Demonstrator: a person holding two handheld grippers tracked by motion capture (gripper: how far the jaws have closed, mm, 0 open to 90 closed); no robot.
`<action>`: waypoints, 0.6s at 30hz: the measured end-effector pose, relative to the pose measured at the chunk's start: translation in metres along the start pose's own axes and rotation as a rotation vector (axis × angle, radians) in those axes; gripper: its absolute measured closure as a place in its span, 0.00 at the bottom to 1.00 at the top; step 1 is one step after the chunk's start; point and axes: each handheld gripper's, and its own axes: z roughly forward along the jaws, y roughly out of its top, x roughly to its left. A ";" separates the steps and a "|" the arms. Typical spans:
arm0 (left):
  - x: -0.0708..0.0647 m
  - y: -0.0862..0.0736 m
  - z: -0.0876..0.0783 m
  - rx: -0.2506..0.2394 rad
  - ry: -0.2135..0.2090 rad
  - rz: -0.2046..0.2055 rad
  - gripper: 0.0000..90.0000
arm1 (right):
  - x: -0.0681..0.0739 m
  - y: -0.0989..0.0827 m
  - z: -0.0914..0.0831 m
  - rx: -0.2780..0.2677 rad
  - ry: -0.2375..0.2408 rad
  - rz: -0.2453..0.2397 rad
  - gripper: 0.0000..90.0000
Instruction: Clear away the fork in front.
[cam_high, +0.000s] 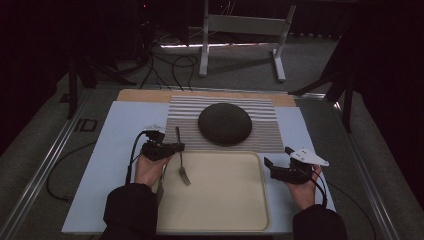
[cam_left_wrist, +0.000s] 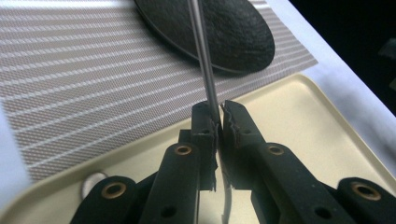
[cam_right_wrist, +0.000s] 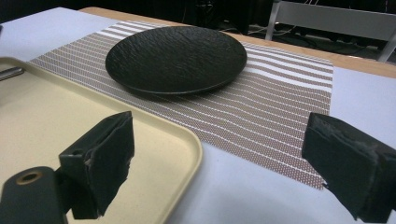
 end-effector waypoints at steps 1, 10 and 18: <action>0.000 -0.001 0.001 0.004 -0.007 -0.005 0.92 | 0.000 0.000 0.000 0.000 0.001 0.001 0.10; 0.001 -0.023 0.004 0.051 -0.057 -0.016 0.90 | 0.000 0.000 0.000 0.001 0.003 -0.001 0.11; 0.001 -0.044 -0.003 0.065 -0.063 -0.023 0.88 | 0.001 0.000 0.000 0.004 0.003 -0.004 0.11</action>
